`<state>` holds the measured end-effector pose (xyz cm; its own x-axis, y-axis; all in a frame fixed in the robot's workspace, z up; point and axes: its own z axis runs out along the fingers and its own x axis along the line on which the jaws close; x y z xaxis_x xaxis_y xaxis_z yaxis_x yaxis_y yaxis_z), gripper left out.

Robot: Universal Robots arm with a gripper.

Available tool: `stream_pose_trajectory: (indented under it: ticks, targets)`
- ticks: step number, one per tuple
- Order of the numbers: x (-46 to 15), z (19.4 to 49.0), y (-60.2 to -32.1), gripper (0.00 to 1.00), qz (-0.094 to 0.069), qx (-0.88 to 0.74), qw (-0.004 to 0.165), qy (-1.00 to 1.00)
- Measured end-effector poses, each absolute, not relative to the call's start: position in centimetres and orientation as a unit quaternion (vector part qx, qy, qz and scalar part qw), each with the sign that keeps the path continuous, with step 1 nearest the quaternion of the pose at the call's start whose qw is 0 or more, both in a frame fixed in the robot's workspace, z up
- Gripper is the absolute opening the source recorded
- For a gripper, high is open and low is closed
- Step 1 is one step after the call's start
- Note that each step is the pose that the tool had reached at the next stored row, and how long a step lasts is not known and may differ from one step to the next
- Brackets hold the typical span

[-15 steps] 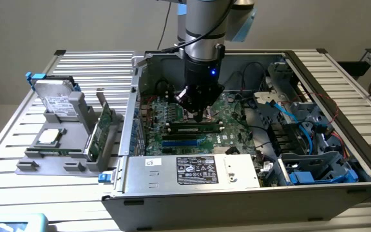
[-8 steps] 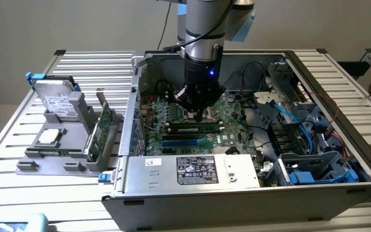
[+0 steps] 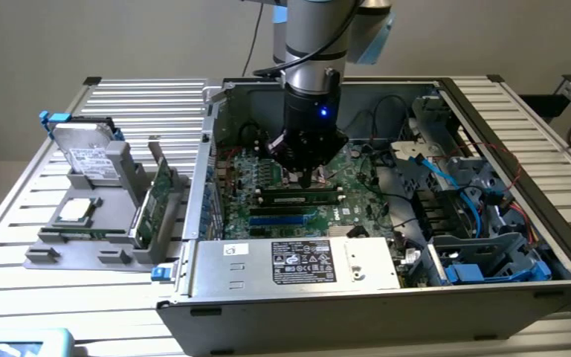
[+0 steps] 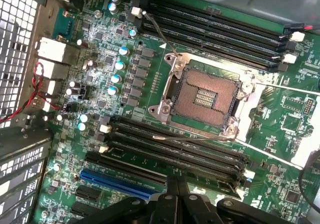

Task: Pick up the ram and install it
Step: 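Press down the ram until it locks into place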

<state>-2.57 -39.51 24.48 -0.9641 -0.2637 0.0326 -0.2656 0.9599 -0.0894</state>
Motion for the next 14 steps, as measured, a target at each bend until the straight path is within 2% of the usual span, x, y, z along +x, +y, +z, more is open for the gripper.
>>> stream_pose_trajectory:
  ticks: [14]
  targets:
    - [-2.58, 24.46, -39.51, 0.11, 0.049, 0.078, 0.006, -0.996]
